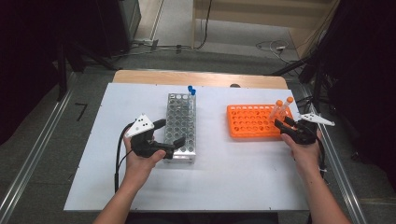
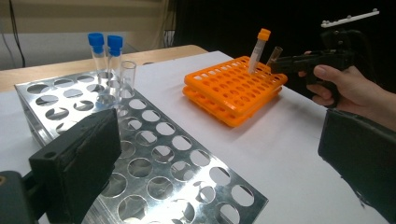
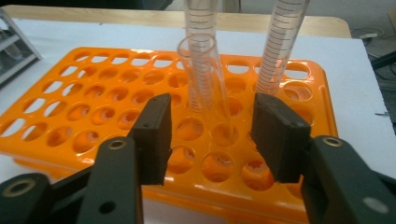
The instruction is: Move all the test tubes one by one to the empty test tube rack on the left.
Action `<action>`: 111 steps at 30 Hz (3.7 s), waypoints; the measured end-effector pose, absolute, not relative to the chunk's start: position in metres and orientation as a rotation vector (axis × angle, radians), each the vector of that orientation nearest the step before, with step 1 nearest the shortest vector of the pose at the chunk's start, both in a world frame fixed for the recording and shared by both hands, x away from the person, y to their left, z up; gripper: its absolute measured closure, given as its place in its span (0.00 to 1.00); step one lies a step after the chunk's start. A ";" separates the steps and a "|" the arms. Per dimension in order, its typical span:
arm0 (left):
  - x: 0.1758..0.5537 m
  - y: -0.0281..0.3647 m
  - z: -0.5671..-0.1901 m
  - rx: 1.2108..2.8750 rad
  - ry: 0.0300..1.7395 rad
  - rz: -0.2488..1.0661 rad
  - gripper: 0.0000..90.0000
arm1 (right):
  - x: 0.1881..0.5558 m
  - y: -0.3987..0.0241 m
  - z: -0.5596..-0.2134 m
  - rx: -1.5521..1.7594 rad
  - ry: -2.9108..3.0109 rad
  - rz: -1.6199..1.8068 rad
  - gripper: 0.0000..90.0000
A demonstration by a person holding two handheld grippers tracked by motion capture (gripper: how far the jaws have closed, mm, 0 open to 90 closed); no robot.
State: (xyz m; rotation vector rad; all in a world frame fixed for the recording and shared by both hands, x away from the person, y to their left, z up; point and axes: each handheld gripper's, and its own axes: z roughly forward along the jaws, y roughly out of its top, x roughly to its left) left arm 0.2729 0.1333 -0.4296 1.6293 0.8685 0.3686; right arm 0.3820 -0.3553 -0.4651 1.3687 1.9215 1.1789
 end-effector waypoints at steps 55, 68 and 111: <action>0.264 0.106 -0.421 1.675 0.770 0.303 0.01 | 0.314 -0.290 -0.436 1.104 2.070 1.376 0.82; 0.259 0.079 -0.420 1.726 0.705 0.257 0.14 | 0.287 -0.239 -0.435 0.945 2.237 1.411 0.82; 0.256 0.042 -0.418 1.806 0.535 0.293 0.85 | 0.249 -0.186 -0.435 0.716 2.415 1.430 0.65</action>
